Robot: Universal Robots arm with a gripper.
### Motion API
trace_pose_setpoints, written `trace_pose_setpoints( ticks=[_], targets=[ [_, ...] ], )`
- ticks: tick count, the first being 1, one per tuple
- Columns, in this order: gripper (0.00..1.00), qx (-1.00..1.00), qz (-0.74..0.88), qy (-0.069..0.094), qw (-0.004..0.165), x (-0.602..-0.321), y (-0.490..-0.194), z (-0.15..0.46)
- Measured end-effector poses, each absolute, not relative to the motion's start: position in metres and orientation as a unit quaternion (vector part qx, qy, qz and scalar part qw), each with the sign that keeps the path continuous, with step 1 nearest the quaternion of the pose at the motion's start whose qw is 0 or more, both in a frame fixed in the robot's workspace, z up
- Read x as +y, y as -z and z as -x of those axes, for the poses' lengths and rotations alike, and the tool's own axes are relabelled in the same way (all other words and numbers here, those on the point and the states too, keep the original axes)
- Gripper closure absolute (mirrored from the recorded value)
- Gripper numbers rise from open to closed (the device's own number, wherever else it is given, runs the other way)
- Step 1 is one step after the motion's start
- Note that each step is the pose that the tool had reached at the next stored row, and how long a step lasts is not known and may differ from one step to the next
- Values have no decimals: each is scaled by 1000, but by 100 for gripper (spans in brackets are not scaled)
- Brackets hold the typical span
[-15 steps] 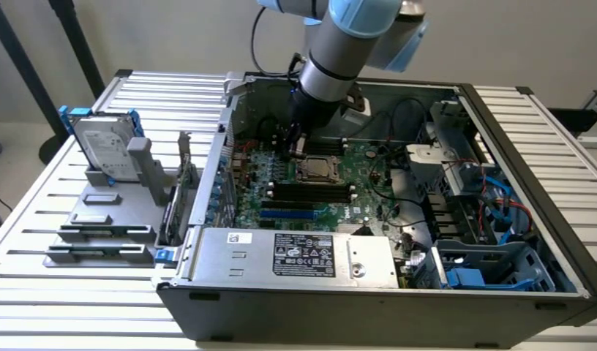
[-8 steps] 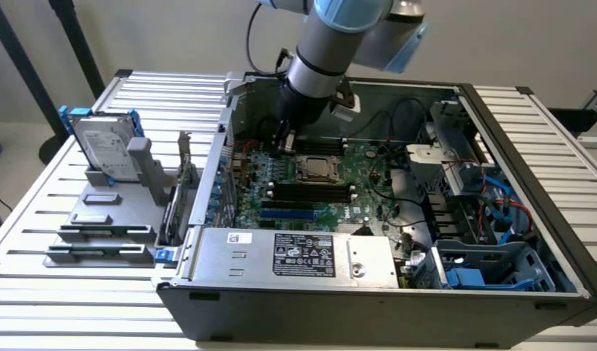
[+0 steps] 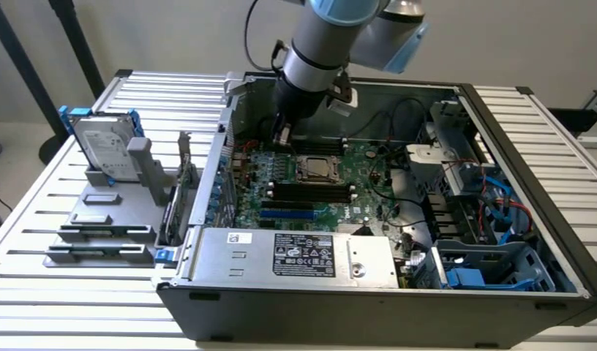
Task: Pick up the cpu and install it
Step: 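Install the first cpu locking lever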
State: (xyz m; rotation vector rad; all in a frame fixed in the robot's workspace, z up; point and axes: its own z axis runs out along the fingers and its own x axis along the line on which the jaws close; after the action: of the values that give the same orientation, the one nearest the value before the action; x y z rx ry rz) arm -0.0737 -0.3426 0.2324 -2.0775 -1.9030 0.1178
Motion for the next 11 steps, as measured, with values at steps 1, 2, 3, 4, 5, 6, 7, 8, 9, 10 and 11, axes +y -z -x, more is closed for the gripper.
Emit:
trace_pose_setpoints(
  ticks=[1, 2, 3, 4, 5, 6, 7, 8, 9, 10, 11],
  targets=[
    [89, -662, 731, -40, 161, -343, -233, 74],
    [89, -657, 736, -39, 161, -343, -233, 74],
    [89, -651, 740, -38, 161, -343, -233, 74],
    [89, -646, 745, -37, 161, -343, -233, 74],
    [89, -640, 750, -36, 162, -343, -233, 74],
    [89, -634, 755, -34, 162, -343, -233, 74],
    [89, -629, 760, -33, 162, -343, -233, 74],
    [89, -623, 764, -32, 163, -343, -233, 74],
    [89, -618, 768, -30, 163, -343, -233, 74],
    [89, -614, 772, -29, 164, -343, -234, 74],
    [89, -610, 775, -27, 166, -343, -234, 74]
  ],
)
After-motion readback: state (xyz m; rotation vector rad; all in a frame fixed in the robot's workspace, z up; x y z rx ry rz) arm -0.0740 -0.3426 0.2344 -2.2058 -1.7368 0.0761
